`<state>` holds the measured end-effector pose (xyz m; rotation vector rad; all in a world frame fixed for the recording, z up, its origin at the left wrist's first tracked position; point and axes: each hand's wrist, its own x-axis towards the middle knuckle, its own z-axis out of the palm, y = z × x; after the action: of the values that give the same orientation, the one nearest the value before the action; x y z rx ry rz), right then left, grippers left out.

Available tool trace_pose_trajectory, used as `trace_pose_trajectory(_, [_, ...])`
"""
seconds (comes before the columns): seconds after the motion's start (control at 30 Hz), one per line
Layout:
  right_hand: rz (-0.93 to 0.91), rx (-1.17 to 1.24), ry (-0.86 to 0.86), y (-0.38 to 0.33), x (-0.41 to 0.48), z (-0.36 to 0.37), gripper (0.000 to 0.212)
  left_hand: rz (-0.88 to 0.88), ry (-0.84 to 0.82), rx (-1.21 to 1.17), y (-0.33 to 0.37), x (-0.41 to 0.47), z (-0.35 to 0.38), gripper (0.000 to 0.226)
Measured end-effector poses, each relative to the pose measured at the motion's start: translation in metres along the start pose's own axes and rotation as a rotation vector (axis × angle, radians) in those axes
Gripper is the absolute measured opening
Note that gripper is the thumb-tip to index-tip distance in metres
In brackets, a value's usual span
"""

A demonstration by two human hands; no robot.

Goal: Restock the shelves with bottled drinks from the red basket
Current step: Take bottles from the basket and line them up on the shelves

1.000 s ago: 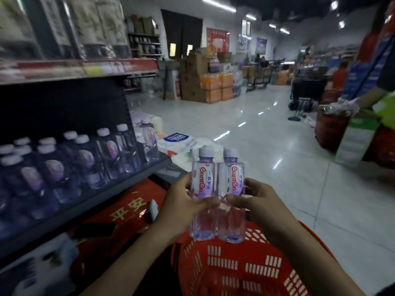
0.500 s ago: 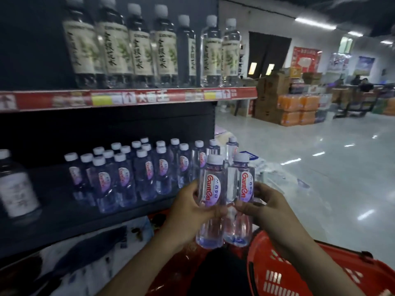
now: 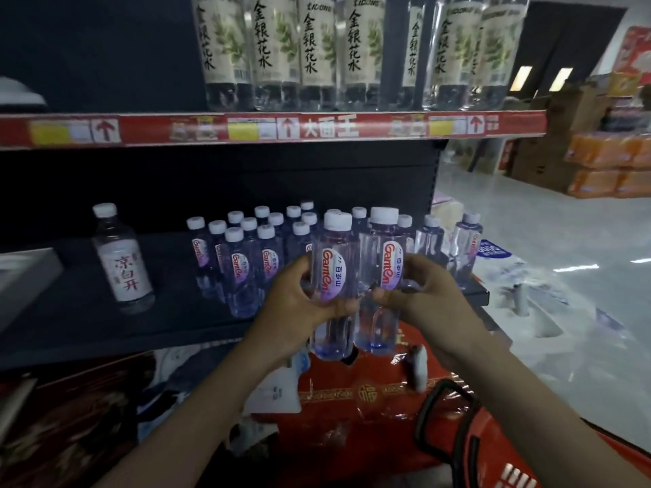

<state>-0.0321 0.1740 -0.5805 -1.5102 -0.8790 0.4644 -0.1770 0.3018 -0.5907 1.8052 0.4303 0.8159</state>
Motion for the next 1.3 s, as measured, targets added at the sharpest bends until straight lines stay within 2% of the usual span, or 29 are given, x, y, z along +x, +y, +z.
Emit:
trace_pose_trajectory(0.13, [0.001, 0.005, -0.042, 0.026, 0.031, 0.028, 0.043, -0.005, 0.102, 0.064, -0.031, 0.021, -0.015, 0.069])
trace_pose_trajectory(0.23, [0.009, 0.043, -0.061, 0.053, 0.051, 0.055, 0.047, -0.011, 0.188, 0.069, -0.066, 0.031, -0.028, 0.066])
trace_pose_trajectory(0.33, [0.016, 0.06, -0.107, 0.075, 0.068, 0.087, 0.049, -0.053, 0.332, 0.042, -0.103, 0.034, -0.039, 0.073])
trace_pose_trajectory(0.43, [0.033, 0.082, -0.146, 0.095, 0.08, 0.116, 0.053, -0.085, 0.493, 0.011, -0.127, 0.037, -0.052, 0.069])
trace_pose_trajectory(0.53, [0.005, 0.052, -0.14, 0.108, 0.091, 0.139, 0.056, -0.057, 0.56, 0.079, -0.132, 0.042, -0.065, 0.062])
trace_pose_trajectory(0.63, [-0.009, 0.004, -0.171, 0.106, 0.101, 0.157, 0.054, -0.041, 0.586, 0.16, -0.133, 0.045, -0.078, 0.062])
trace_pose_trajectory(0.73, [-0.019, 0.065, -0.131, 0.106, 0.104, 0.171, 0.062, -0.035, 0.625, 0.115, -0.139, 0.041, -0.082, 0.066])
trace_pose_trajectory(1.1, [-0.169, -0.012, -0.081, 0.119, 0.112, 0.175, 0.061, 0.039, 0.647, 0.253, -0.15, 0.051, -0.072, 0.075])
trace_pose_trajectory(1.3, [-0.264, -0.155, -0.081, 0.118, 0.104, 0.176, 0.071, 0.001, 0.444, 0.288, -0.162, 0.034, -0.073, 0.101])
